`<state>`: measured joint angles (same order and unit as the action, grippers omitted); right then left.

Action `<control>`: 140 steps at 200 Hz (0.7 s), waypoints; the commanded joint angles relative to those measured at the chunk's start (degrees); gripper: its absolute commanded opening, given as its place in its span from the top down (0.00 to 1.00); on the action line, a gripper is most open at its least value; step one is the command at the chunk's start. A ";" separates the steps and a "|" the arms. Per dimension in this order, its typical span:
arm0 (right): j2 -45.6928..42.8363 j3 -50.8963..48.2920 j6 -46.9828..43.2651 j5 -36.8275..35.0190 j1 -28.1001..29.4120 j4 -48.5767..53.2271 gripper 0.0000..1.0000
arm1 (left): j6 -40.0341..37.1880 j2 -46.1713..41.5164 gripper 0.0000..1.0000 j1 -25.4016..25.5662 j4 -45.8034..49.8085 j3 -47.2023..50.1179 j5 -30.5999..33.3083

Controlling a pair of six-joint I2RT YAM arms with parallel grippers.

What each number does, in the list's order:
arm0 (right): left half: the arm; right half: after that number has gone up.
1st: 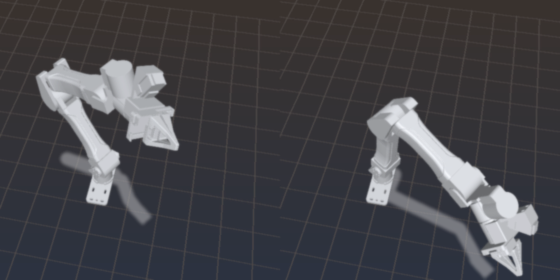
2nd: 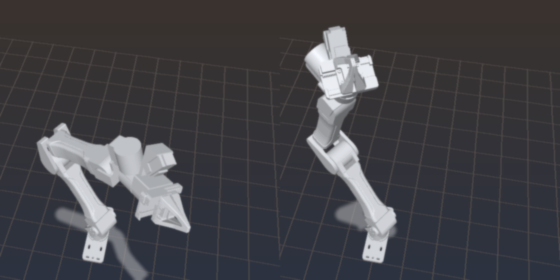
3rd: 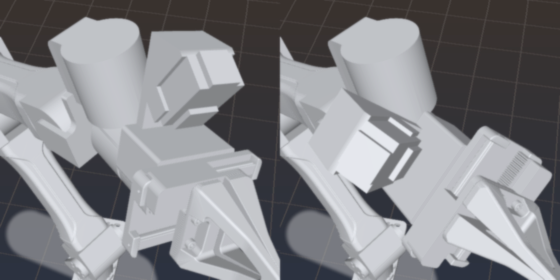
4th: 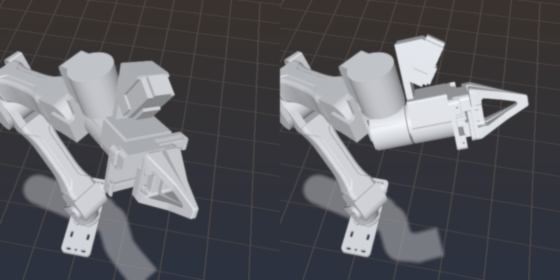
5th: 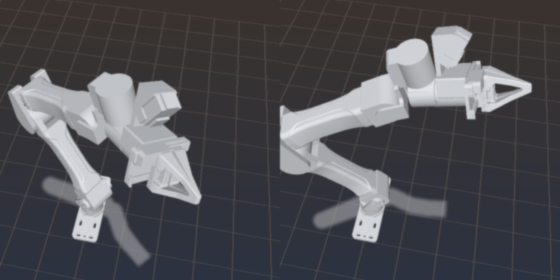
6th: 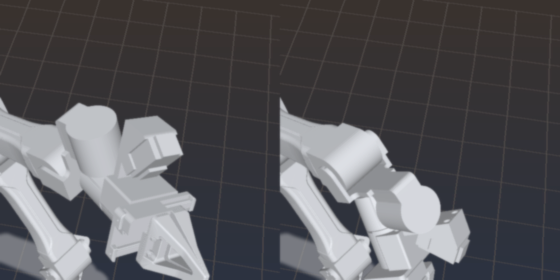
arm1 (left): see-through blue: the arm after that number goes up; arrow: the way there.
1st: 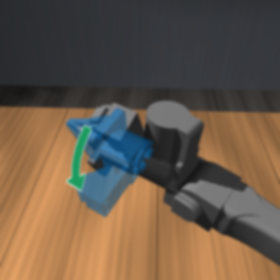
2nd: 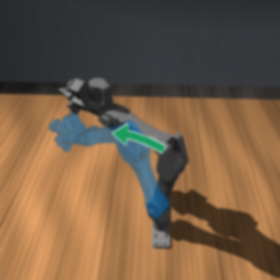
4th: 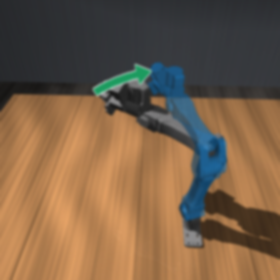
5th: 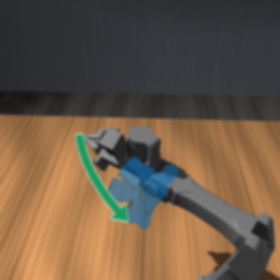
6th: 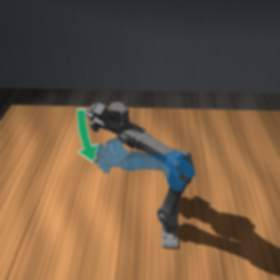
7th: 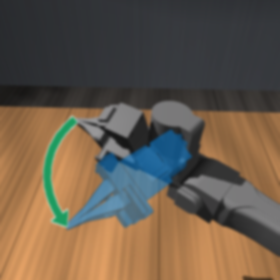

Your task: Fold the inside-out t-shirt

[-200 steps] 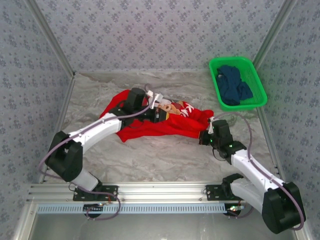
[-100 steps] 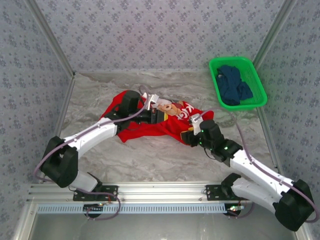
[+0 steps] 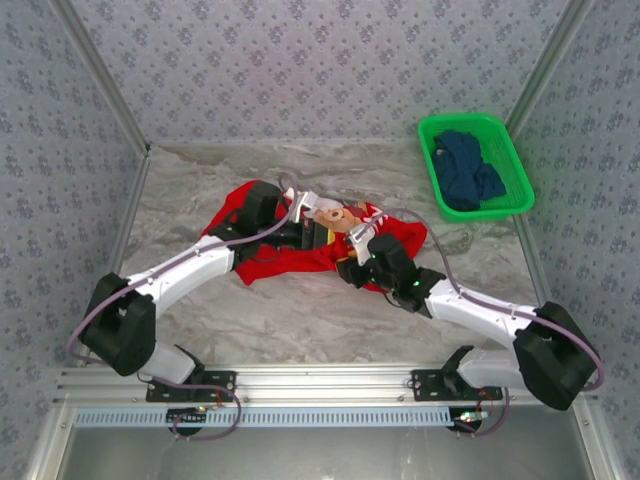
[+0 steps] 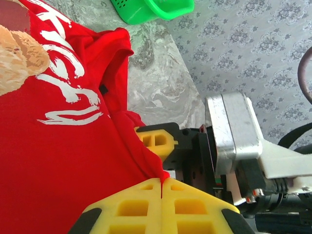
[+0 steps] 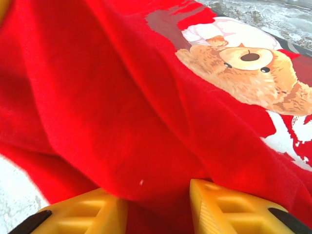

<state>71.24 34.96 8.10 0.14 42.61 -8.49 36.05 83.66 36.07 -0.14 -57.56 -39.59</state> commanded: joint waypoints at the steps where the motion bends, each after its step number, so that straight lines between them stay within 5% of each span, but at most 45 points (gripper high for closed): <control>1: 1.98 2.71 0.78 -1.67 -0.64 -4.55 0.60 | -1.43 -2.46 1.00 0.46 0.58 -1.75 -0.99; 15: 3.89 3.25 1.19 -0.80 -1.26 -6.27 0.67 | -1.62 -2.45 1.00 0.48 0.58 -1.69 -1.08; 40: 3.17 4.99 1.19 6.03 -3.36 -2.69 1.00 | -2.70 -2.67 1.00 0.11 3.03 -2.16 1.72; 72: -7.75 5.46 4.36 26.68 -11.07 10.15 1.00 | -6.88 -3.08 1.00 -0.44 9.19 -2.82 18.62; 94: -13.29 3.99 10.95 38.31 -15.34 10.21 1.00 | -10.58 -1.43 1.00 -0.41 9.12 -3.34 26.16; 140: -14.31 1.68 26.51 43.70 -18.99 -0.70 1.00 | -12.71 -1.81 0.62 0.45 9.04 -4.48 27.19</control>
<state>56.75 38.04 23.14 36.84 25.50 -2.90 26.13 82.72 36.36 6.96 -61.23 -17.26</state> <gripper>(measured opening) 0.062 0.314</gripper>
